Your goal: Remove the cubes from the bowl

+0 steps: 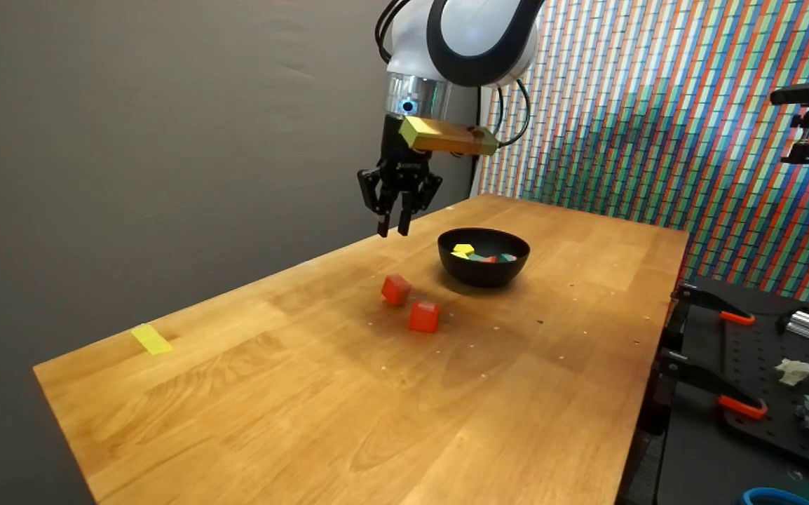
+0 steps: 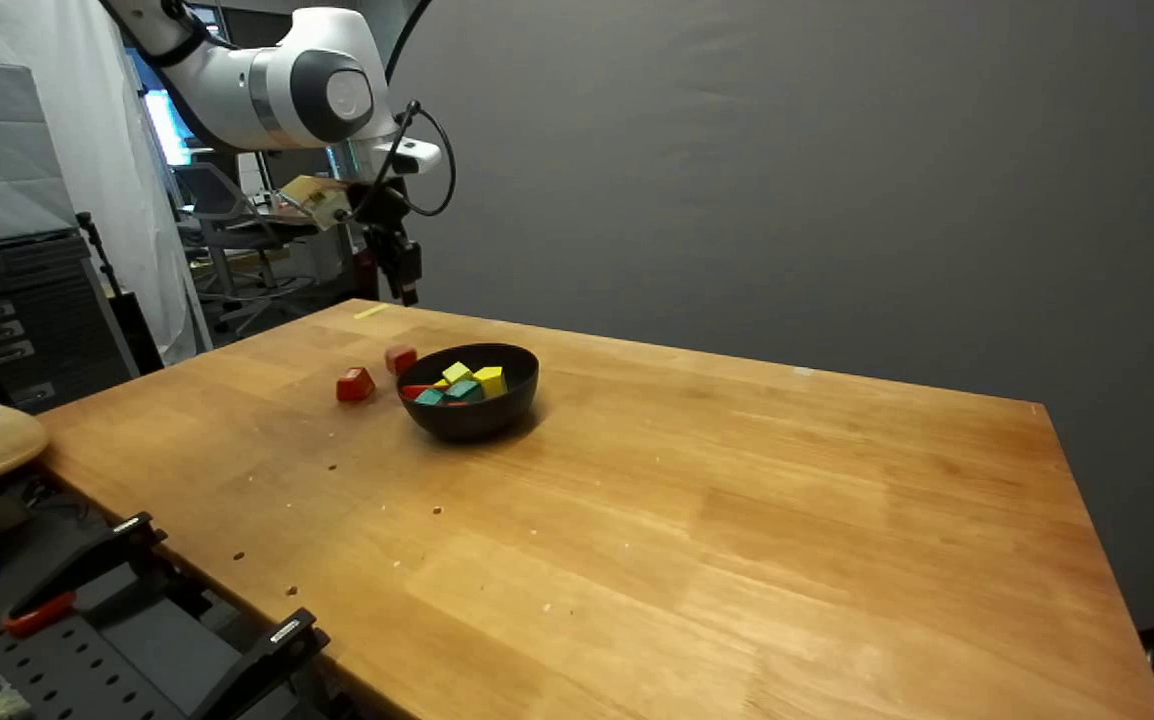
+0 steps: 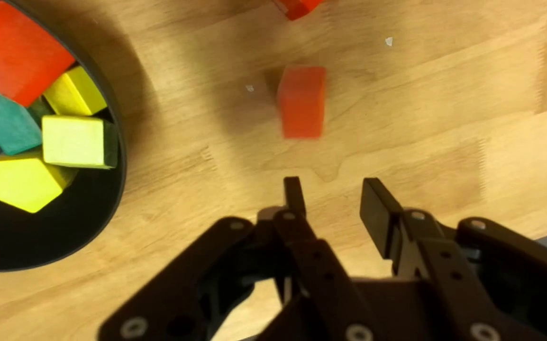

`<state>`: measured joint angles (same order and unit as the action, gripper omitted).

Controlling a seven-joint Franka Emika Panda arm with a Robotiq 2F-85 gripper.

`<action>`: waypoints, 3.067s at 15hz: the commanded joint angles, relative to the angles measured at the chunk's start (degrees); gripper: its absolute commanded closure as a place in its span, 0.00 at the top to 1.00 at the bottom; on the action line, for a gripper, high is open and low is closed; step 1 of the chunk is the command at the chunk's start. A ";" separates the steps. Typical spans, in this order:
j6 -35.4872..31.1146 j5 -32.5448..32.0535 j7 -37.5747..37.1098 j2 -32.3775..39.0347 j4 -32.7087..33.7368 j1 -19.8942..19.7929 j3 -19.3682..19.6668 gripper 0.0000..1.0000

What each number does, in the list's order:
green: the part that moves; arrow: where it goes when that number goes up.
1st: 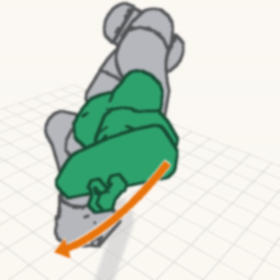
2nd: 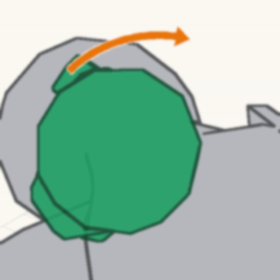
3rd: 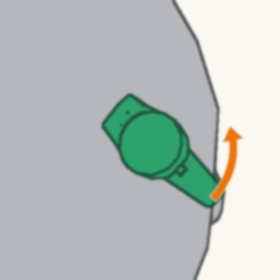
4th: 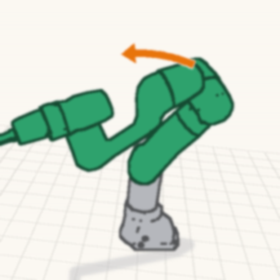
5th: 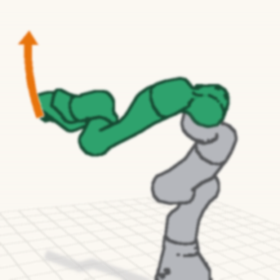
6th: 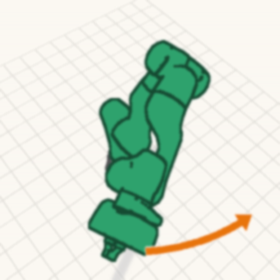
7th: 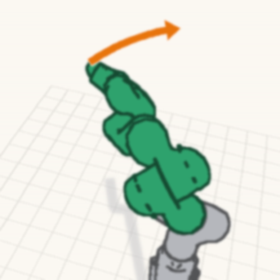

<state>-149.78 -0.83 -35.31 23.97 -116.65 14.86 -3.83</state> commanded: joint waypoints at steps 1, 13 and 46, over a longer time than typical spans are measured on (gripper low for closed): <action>5.03 3.94 6.22 -2.72 0.66 -2.21 -1.22 0.70; 17.86 15.82 7.37 -6.10 -6.47 -12.63 4.30 0.66; -1.79 9.57 -12.04 4.33 -5.10 -6.46 9.93 0.88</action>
<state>-150.24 11.28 -44.68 26.51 -123.49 6.35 4.35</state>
